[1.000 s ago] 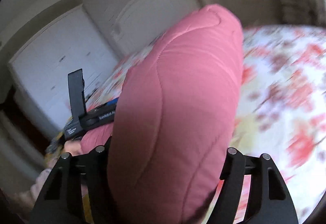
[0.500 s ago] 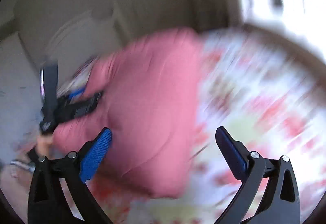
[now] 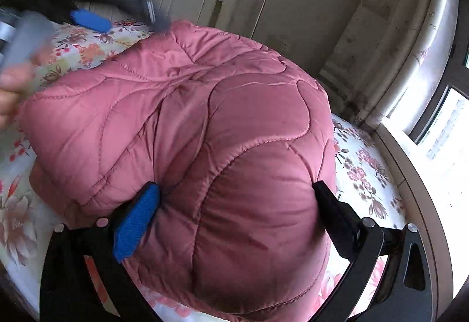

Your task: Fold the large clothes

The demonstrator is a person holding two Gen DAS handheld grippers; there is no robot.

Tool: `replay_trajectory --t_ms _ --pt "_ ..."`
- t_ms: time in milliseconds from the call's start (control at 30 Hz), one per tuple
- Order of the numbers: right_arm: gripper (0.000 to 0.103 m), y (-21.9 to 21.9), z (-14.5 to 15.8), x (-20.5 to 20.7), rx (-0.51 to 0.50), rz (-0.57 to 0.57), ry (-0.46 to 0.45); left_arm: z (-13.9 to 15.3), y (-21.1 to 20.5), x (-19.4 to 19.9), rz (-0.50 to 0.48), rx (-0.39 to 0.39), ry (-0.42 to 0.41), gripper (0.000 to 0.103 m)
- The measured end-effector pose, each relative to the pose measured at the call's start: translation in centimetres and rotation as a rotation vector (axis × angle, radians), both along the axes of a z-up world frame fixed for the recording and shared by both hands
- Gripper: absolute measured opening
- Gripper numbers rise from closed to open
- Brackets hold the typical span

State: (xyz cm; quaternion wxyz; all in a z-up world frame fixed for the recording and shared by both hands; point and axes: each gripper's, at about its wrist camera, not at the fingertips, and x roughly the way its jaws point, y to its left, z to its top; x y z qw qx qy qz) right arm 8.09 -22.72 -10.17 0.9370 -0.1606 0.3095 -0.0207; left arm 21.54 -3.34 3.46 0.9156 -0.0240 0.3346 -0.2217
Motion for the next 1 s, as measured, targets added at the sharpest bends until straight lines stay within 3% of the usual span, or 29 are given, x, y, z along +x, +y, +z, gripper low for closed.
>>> replay_trajectory --t_ms 33,100,133,167,200,233,267,333,467,567,633,700,767,833,933,1000 --pt "0.099 0.5 -0.2 0.1 0.005 0.000 -0.004 0.2 0.2 -1.4 -0.033 -0.051 -0.018 0.101" --pt "0.099 0.5 -0.8 -0.2 0.014 -0.001 -0.013 -0.7 -0.4 -3.2 -0.077 -0.042 -0.051 0.101" --pt "0.099 0.3 -0.9 0.0 0.021 0.002 -0.020 -1.8 -1.2 -3.4 -0.074 0.019 -0.055 0.101" --pt "0.099 -1.0 -0.5 1.0 0.035 0.006 -0.024 -4.1 -2.1 -2.9 -0.031 0.138 -0.021 0.101" --pt "0.099 -1.4 -0.4 0.8 0.057 0.014 -0.027 -5.9 -2.7 -2.2 -0.001 0.189 0.036 0.101" --pt "0.099 -2.2 -0.2 1.2 0.071 0.019 -0.023 -7.8 -1.9 -1.6 0.002 0.127 0.089 0.101" --pt "0.099 -2.4 -0.4 1.0 0.077 0.032 -0.018 -8.9 -0.5 -1.6 0.010 0.007 0.116 0.101" --pt "0.099 -2.8 -0.1 0.4 0.083 0.067 -0.016 -9.7 1.0 -2.0 0.002 -0.089 0.127 0.101" --pt "0.099 -4.6 2.7 0.2 0.214 0.134 -0.001 -9.7 2.0 -2.2 -0.012 -0.106 0.110 0.101" --pt "0.099 -6.4 6.3 1.2 0.323 0.132 -0.059 -9.6 1.9 -2.5 0.004 -0.101 0.086 0.101" --pt "0.099 -6.9 8.8 3.2 0.335 0.105 -0.102 -9.5 1.7 -2.9 0.011 -0.086 0.068 0.101" --pt "0.099 -6.4 10.6 6.6 0.294 0.085 -0.091 -9.4 1.3 -3.5 0.015 -0.078 0.059 0.101" --pt "0.099 -5.7 11.3 10.4 0.232 0.063 -0.044 -9.2 1.1 -3.9 0.021 -0.066 0.051 0.101" --pt "0.099 -4.9 10.4 14.9 0.195 0.044 0.059 -8.8 0.6 -4.8 0.029 -0.042 0.036 0.101" --pt "0.099 -4.3 4.1 20.8 0.197 0.011 0.370 -8.5 -0.2 -5.6 0.040 0.019 0.003 0.101" --pt "0.099 -4.7 3.2 21.6 0.229 0.000 0.391 -8.5 -0.4 -5.7 0.055 0.043 -0.003 0.101"
